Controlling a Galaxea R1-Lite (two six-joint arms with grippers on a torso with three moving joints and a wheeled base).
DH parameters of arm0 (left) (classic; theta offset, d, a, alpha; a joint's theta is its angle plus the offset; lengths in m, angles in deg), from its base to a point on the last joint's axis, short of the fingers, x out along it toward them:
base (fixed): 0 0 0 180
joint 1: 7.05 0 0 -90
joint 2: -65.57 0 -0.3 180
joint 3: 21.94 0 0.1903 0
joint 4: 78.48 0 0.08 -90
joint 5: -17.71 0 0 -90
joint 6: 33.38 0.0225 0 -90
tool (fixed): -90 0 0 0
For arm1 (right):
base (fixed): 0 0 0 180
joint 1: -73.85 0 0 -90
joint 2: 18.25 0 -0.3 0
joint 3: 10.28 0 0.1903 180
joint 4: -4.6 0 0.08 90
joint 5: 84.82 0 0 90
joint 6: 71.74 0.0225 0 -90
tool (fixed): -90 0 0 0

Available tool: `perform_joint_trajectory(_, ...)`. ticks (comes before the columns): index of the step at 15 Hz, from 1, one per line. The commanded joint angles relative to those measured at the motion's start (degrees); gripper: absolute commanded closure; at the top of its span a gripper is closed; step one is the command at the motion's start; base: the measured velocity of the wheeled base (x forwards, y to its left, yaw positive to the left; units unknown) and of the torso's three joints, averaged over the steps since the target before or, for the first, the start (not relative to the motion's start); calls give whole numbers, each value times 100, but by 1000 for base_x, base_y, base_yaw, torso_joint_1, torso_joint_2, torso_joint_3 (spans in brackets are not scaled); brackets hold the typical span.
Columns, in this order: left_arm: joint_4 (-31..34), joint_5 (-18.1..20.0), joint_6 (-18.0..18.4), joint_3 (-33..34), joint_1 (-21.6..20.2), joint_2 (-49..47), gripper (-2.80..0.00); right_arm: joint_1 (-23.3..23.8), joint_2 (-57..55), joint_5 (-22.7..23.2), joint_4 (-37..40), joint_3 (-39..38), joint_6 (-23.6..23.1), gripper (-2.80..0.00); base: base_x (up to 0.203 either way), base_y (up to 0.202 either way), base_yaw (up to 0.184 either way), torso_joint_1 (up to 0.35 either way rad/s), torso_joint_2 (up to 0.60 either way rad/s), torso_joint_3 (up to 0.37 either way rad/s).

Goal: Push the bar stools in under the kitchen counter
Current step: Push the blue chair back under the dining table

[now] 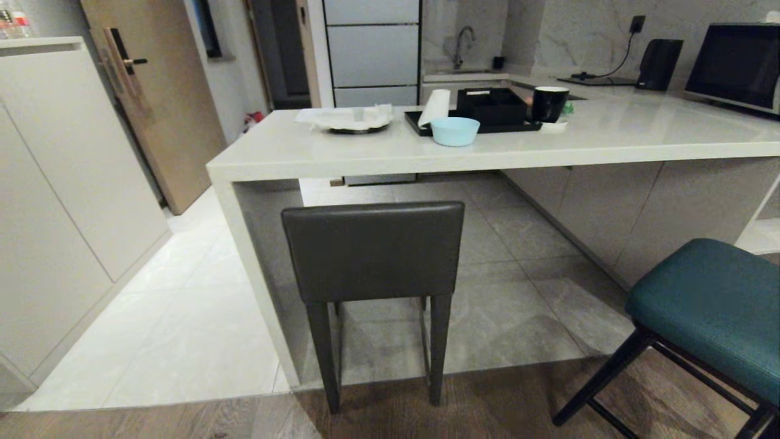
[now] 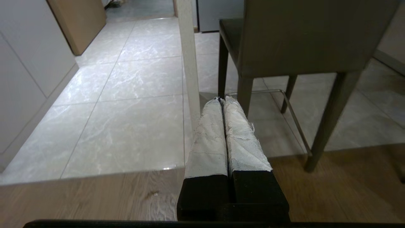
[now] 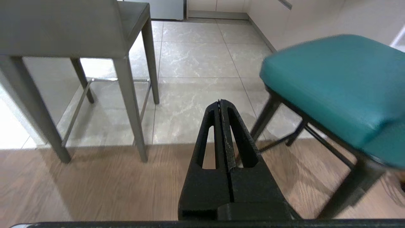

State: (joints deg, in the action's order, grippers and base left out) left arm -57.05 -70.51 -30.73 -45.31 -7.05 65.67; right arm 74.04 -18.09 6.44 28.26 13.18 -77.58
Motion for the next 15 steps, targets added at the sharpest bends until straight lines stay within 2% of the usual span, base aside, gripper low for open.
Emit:
perform_joint_trajectory(1, -9, -3, -1, 105, 0, -1, 0, -1, -16, 5, 6, -1, -5, 0, -198, 0, -1, 1, 6, 2)
perform_joint_trajectory(4, -9, -11, -23, 105, 0, -1, 0, -1, -13, 0, 6, -1, -5, 0, -159, 0, -5, -2, 0, 1)
perform_joint_trajectory(12, -26, -11, -54, 105, 0, -1, 0, -1, -13, 5, 6, -1, -5, 0, 0, 0, 0, 0, 0, 0)
perform_joint_trajectory(15, -26, -11, -54, 105, 0, -1, 0, -1, -7, 3, 6, -1, 10, 0, 3, -137, -1, 3, -1, 2)
